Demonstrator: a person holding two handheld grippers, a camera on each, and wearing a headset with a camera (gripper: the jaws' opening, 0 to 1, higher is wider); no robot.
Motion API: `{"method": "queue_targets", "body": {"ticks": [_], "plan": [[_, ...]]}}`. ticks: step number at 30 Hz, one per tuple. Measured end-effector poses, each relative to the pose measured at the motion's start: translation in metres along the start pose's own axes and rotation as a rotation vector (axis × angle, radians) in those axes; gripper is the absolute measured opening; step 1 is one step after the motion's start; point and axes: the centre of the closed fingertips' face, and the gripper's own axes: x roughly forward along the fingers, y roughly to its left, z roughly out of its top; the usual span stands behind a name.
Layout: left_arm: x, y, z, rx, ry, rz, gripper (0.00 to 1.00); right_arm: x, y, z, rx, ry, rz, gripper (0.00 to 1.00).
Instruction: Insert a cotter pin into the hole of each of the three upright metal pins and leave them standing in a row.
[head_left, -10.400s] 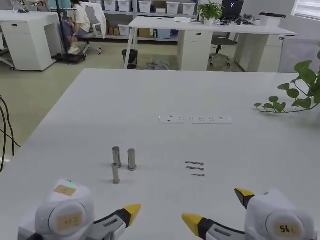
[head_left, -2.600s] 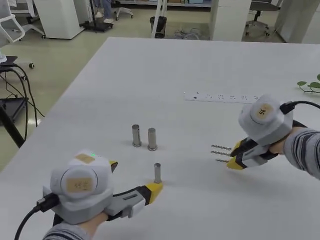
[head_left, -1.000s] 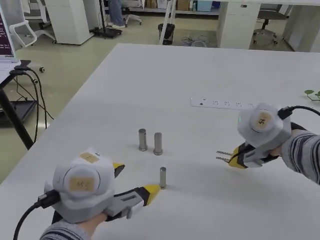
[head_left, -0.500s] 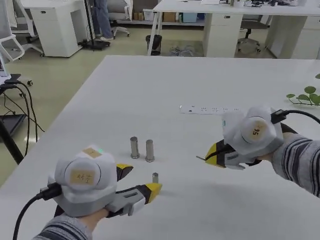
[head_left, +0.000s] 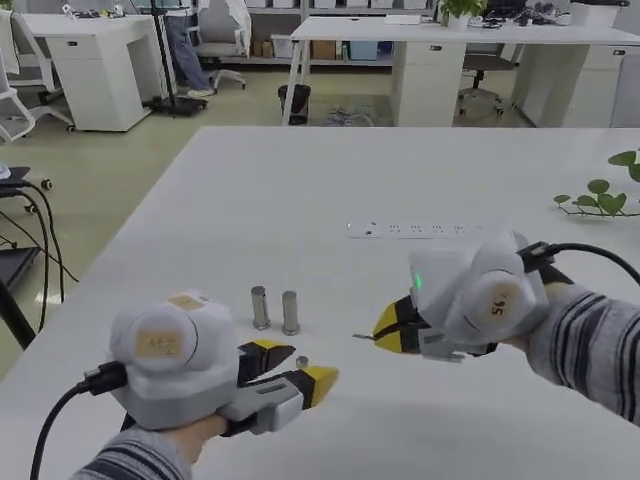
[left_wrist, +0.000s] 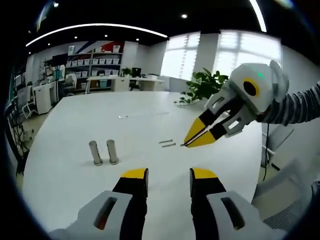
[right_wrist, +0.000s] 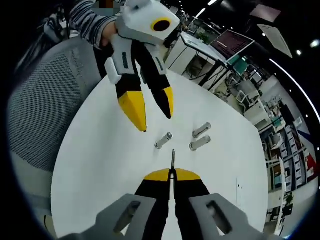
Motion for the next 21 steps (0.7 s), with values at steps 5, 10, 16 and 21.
{"method": "queue_targets", "body": {"ticks": [5, 10, 16, 21], "plan": [[0.001, -0.009, 0.001, -0.05, -0.005, -0.031, 0.23, -0.001, 0.008, 0.013, -0.061, -0.007, 0.004, 0.0], [0.001, -0.016, 0.001, -0.118, -0.016, -0.066, 0.18, 0.0, 0.016, 0.025, -0.099, -0.023, 0.016, 0.0], [0.0, -0.02, 0.0, -0.159, -0.026, -0.083, 0.14, 0.001, 0.021, 0.031, -0.118, -0.028, 0.025, 0.0], [-0.001, -0.022, 0.001, -0.176, -0.031, -0.098, 0.09, 0.002, 0.025, 0.035, -0.127, -0.034, 0.032, 0.0]]}}
